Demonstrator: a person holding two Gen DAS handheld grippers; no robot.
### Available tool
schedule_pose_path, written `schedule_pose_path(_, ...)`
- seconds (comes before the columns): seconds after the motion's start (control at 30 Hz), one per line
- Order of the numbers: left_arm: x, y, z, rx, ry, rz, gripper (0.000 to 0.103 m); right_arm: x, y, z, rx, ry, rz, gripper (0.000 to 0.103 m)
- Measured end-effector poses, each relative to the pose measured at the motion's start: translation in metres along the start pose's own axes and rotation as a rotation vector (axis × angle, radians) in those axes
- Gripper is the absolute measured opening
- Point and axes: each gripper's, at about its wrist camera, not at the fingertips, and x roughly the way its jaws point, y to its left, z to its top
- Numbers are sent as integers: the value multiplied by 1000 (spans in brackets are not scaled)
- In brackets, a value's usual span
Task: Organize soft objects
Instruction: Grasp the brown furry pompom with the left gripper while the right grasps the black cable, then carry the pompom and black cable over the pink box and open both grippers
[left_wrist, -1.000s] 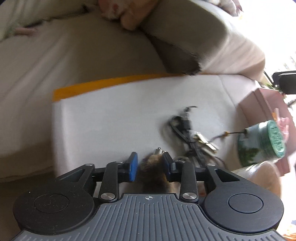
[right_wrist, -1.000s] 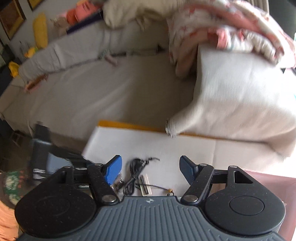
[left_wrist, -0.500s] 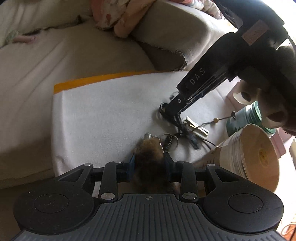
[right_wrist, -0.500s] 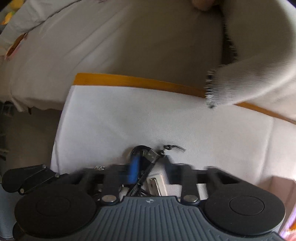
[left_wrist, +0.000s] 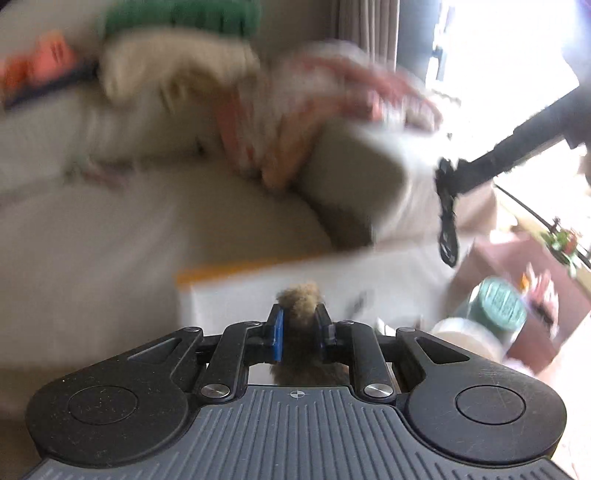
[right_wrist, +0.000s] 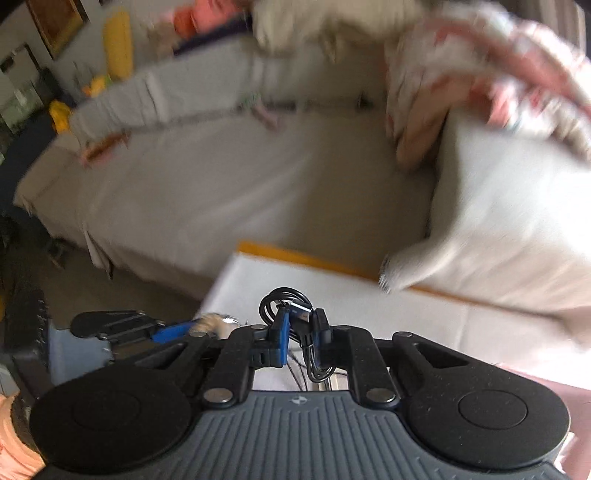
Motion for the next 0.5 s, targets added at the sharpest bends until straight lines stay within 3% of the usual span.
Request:
schedule_pose_path(0.23,-106,-71,71,148,-250,97,20,-144,1,-17,-29,-328,-1,13)
schedule_pose_path(0.5,-169,-177,128,249,-427,65,20,-255,-45,-59,-7,-510,-43,13)
